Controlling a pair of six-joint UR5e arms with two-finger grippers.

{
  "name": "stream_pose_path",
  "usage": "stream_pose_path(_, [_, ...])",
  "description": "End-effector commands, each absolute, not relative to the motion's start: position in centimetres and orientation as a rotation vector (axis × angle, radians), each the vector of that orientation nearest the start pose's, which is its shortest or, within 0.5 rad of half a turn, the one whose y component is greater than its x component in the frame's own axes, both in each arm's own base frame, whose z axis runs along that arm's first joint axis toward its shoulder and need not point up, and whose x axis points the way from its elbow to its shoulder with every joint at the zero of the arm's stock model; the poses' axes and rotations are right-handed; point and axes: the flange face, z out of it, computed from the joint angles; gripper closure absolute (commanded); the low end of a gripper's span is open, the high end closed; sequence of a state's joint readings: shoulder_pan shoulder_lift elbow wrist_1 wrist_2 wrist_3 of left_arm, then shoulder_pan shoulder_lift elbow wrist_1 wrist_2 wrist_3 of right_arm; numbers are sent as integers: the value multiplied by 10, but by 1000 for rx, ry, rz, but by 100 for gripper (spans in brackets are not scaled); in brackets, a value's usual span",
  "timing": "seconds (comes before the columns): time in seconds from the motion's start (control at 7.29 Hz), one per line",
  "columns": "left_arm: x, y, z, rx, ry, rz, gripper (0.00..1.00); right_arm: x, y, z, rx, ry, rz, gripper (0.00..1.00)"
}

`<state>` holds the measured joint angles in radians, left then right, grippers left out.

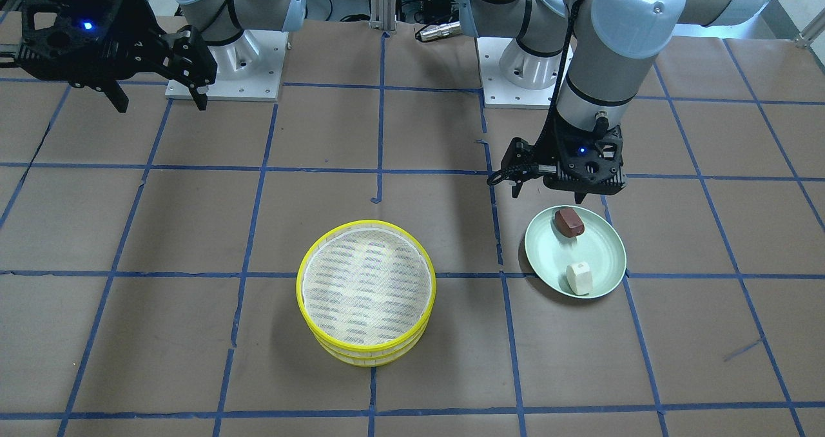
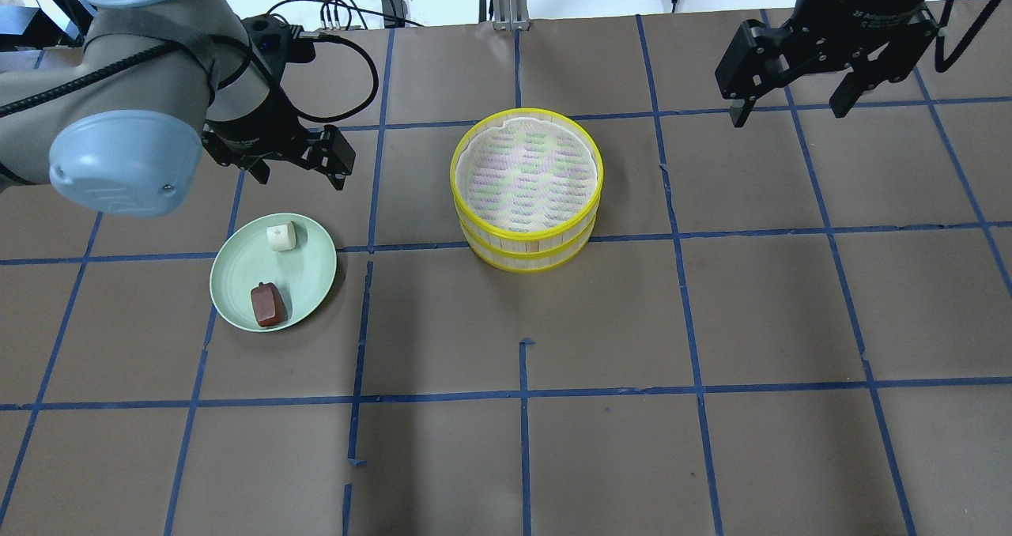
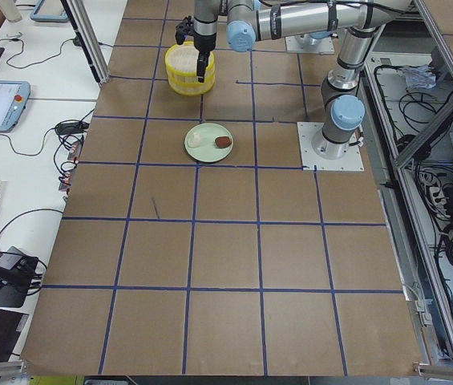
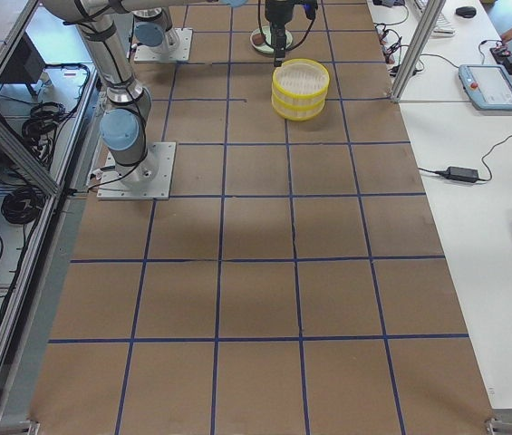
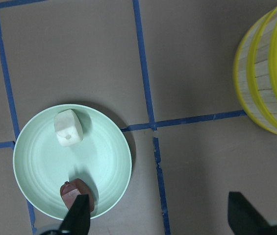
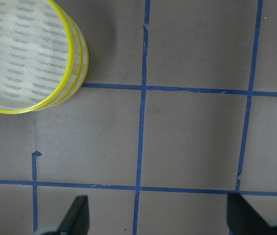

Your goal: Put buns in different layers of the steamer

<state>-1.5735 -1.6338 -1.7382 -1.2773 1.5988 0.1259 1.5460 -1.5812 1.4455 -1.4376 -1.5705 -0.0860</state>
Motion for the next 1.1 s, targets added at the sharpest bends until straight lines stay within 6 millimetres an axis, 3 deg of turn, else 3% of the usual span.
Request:
stream_pose_path(0.0, [-131,-514,402,203,3101,-92,0,121,-486,542,-99,3141,-19,0])
stream_pose_path(0.27, [-131,-514,403,204,3102,-95,0,122,-484,542,-99,3144,-17,0])
stream_pose_path(0.69, [-128,-513,404,262,3093,-93,0,117,-487,526,-82,3138,-2,0])
stream_pose_path(0.82, [-98,-517,404,305,3072,-85,0,120,-494,528,-43,3154,-88,0])
stream_pose_path(0.96, [-52,-518,386,342,3073,-22,0,122,-495,526,-12,3143,-92,0])
